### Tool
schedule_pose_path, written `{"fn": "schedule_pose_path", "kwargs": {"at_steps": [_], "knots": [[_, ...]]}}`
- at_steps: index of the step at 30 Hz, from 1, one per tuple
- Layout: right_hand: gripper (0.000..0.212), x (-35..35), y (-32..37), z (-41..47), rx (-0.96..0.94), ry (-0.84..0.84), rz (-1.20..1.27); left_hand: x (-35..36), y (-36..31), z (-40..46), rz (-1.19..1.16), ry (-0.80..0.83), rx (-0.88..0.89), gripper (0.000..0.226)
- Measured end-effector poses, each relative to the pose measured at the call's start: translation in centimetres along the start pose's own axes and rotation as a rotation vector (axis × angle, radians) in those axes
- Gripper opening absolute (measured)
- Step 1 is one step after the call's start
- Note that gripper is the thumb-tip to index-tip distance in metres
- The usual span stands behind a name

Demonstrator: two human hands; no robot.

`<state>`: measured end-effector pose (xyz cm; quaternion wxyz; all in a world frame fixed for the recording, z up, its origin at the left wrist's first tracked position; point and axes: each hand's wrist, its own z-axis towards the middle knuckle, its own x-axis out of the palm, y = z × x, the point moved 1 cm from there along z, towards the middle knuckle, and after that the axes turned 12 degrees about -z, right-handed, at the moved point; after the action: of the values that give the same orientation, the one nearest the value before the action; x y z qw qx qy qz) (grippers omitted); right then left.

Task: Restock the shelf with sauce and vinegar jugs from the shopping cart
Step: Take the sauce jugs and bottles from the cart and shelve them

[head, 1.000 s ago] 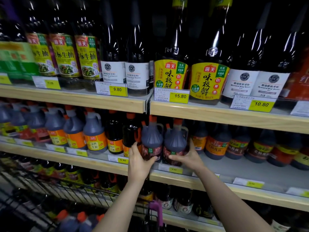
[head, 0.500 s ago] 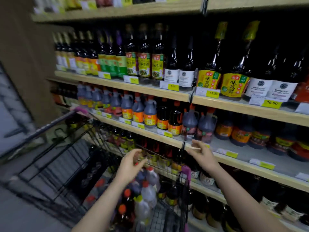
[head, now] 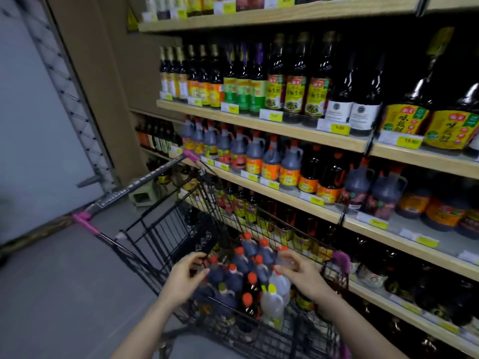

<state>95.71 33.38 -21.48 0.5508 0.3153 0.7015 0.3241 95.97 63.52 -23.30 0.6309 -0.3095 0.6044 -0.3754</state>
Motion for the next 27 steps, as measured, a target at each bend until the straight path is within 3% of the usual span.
{"fn": "schedule_pose_path", "kwargs": {"at_steps": [11,14,17,18,21,27], "knots": [[0.037,13.0,1.9,14.1,0.108,0.015,-0.005,-4.9,11.9,13.8,0.051,0.160,0.016,0.038],[0.063,14.7,2.5,17.2,0.124,0.043,-0.053,-4.3,14.2,16.7,0.096,0.192,0.032,0.040],[0.108,17.2,1.4,21.1,0.088,0.051,-0.040,-2.5,16.8,19.6,0.117,0.217,0.046,0.041],[0.109,17.9,0.8,22.2,0.107,0.079,-0.065,-2.1,17.3,20.2,0.145,0.211,0.047,0.042],[0.065,20.6,-1.7,26.1,0.165,0.167,-0.185,-0.1,19.8,21.8,0.232,0.174,0.052,0.043],[0.047,25.3,-5.9,30.7,0.164,0.248,-0.332,3.4,22.9,22.7,0.210,0.201,0.068,0.046]]}}
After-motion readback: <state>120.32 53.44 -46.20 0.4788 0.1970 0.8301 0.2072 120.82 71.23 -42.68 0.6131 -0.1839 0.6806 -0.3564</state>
